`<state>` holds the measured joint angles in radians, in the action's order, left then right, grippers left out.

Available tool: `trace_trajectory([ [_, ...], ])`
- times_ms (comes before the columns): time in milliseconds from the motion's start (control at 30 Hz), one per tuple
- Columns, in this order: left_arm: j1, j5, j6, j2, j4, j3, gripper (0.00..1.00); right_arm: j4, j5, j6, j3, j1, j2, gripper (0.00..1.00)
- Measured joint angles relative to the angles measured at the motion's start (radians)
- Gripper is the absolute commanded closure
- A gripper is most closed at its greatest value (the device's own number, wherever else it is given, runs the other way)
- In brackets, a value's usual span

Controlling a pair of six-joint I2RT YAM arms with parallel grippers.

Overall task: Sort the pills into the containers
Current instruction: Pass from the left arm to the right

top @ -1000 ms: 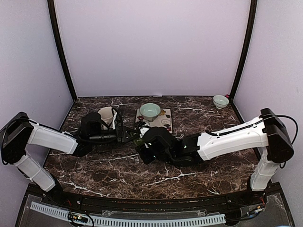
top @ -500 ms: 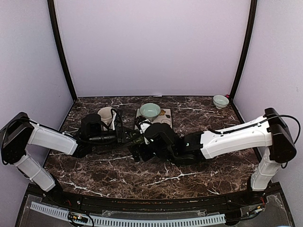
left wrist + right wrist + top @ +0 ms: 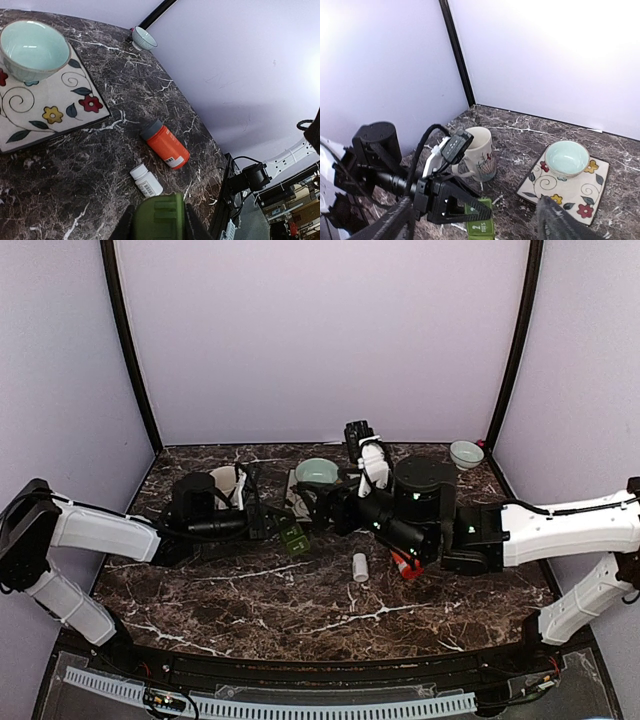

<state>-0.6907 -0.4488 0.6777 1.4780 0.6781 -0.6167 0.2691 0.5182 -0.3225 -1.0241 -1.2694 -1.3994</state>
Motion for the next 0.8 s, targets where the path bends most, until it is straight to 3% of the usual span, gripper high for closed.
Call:
trace_trajectory([
  [267,0.027,-0.060,-0.047,-0.024,-0.030,-0.038,1.00,-0.002,-0.089,-0.036,-0.005,0.067,-0.001,0.34],
  [800,0.055,-0.502,-0.044,0.045,0.039,-0.177,1.00,-0.021,-0.239,-0.235,0.248,0.109,0.105,0.28],
])
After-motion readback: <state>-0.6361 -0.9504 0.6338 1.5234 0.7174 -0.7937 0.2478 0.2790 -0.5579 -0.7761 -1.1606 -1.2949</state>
